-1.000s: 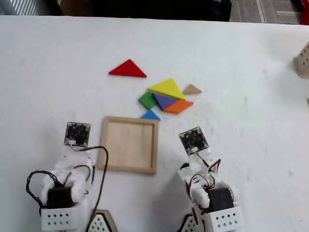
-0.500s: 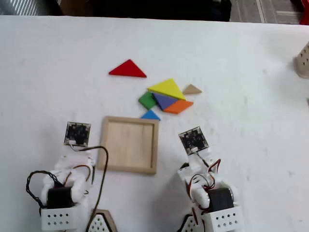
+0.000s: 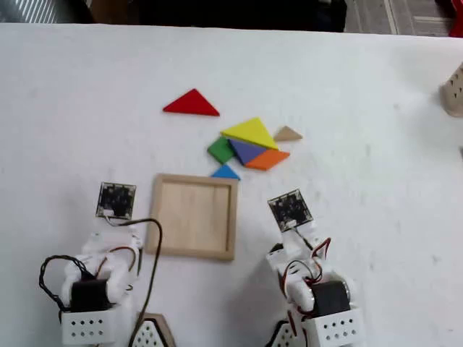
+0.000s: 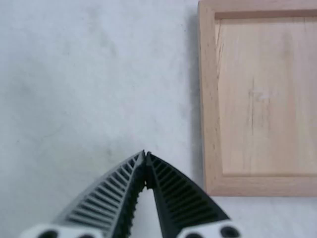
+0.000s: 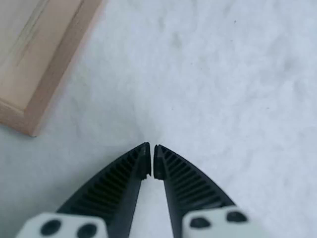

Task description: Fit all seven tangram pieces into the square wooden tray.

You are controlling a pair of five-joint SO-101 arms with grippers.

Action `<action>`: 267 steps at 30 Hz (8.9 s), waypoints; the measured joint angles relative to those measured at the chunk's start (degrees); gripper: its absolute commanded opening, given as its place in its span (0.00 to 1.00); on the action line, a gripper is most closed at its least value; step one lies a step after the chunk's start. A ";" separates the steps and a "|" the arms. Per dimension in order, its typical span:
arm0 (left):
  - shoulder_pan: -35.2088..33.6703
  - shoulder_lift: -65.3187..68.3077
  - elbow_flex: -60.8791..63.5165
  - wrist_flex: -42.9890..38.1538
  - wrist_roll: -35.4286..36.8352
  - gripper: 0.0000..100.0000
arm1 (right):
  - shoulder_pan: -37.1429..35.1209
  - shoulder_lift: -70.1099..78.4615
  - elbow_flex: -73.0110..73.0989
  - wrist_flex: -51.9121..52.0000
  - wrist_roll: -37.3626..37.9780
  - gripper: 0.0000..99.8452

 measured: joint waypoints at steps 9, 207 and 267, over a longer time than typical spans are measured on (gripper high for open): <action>0.00 0.00 0.00 0.00 0.00 0.02 | 0.00 0.00 0.00 0.00 0.00 0.02; 8.18 169.49 -150.51 -30.68 22.68 0.10 | 6.42 89.67 -47.91 -36.48 8.62 0.02; 14.86 175.56 -183.56 29.45 11.16 0.02 | 6.59 96.26 -52.31 -37.98 8.70 0.02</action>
